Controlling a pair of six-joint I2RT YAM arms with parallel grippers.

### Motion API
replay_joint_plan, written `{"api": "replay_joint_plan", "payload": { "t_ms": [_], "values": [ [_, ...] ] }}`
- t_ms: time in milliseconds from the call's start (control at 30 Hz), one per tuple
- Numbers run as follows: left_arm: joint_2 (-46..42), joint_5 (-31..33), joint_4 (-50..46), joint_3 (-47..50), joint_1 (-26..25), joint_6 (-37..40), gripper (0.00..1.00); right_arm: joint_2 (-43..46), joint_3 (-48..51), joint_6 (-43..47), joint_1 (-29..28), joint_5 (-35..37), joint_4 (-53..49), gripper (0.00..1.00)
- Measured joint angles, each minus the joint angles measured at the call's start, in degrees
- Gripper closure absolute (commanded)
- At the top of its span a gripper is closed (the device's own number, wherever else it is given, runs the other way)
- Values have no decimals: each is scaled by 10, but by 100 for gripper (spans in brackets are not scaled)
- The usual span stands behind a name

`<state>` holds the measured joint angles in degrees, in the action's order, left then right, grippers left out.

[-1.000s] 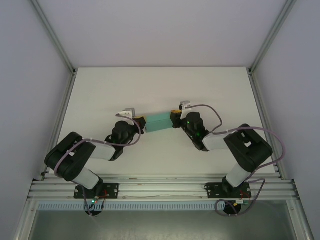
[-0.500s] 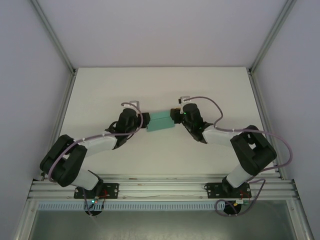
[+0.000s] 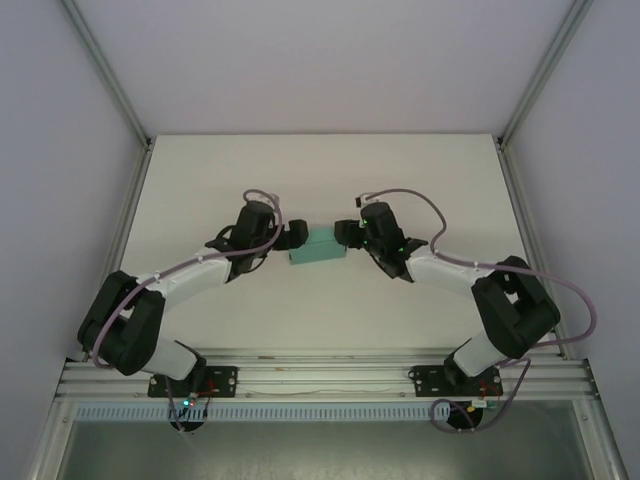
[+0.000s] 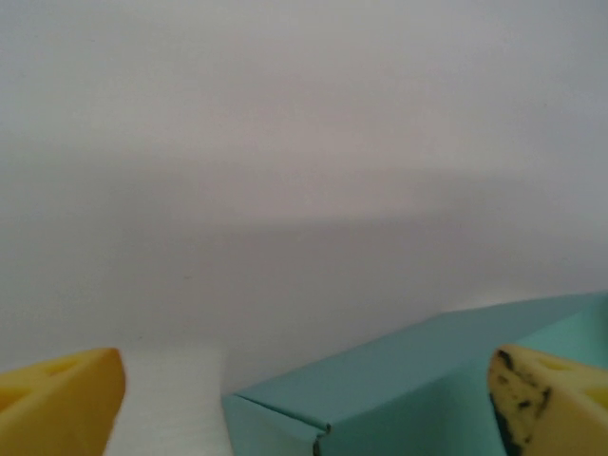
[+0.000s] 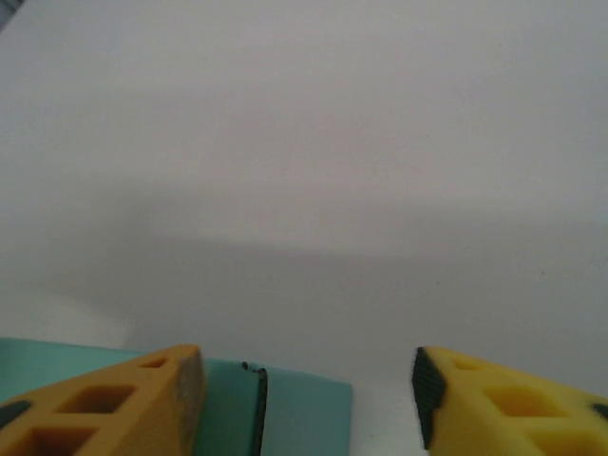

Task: Assemble paper box

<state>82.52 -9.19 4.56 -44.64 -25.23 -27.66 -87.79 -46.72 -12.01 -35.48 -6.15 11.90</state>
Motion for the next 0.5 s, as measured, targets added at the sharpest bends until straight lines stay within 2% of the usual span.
{"api": "replay_joint_plan", "payload": {
  "t_ms": [100,233,333,500],
  "values": [
    [-11,-3,-15,-18,24,-1,0,6,-24,18,-1,10,-21,20],
    [-32,9,-29,-44,52,-1,0,15,-66,64,3,4,-42,0],
    [-50,23,-50,-63,72,1,0,17,-107,166,10,-70,-82,0],
    [-66,40,-76,-68,125,1,0,-32,-243,420,9,-201,-269,0]
  ]
}}
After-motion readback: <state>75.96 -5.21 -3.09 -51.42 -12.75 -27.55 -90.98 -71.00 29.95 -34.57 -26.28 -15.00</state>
